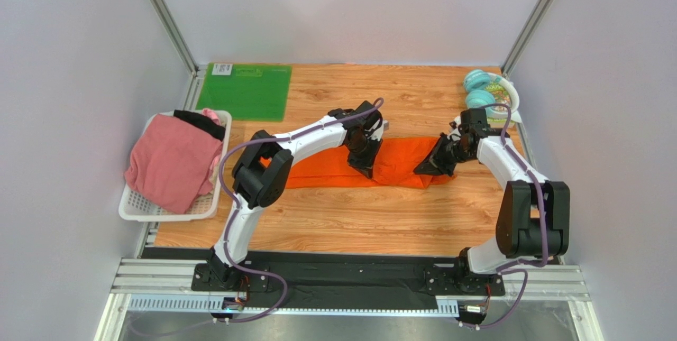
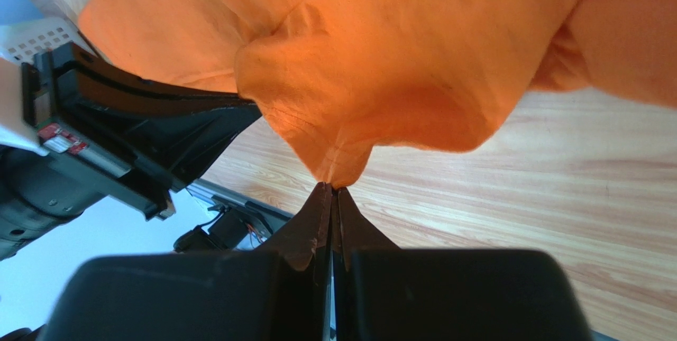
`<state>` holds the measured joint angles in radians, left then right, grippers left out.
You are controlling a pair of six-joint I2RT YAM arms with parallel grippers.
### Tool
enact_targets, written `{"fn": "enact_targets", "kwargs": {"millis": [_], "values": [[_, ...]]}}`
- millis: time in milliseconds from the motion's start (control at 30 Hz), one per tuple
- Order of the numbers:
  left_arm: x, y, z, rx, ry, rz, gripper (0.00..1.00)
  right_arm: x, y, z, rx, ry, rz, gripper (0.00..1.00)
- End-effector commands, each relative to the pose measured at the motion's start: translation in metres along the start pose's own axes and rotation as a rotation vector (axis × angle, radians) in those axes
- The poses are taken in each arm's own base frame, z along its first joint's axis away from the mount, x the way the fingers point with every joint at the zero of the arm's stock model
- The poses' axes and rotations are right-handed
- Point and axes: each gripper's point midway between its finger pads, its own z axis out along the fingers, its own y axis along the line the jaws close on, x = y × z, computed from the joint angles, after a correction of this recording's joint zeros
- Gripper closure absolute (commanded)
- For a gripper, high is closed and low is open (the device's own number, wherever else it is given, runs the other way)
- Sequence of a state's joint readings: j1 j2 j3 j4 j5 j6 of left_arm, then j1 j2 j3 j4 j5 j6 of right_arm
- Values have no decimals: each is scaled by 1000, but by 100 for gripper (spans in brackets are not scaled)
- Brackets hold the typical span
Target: Fold and stack the t-shirts
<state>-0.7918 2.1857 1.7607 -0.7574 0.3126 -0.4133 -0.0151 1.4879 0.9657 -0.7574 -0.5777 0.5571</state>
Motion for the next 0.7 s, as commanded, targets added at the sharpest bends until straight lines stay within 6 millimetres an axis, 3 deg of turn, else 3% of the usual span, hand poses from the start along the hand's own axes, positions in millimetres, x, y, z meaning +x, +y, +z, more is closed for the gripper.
{"fn": "enact_targets", "kwargs": {"millis": [0,367,667], "values": [[-7,11,2,-3,8,-20,100,-31,29,-3,-68,-73,-33,100],[-11,9,0,12,4,-19,100,-72,43,12,-78,-96,-17,100],[-18,8,-10,19,-21,-2,100,-89,36,33,-50,-79,-1,100]]}}
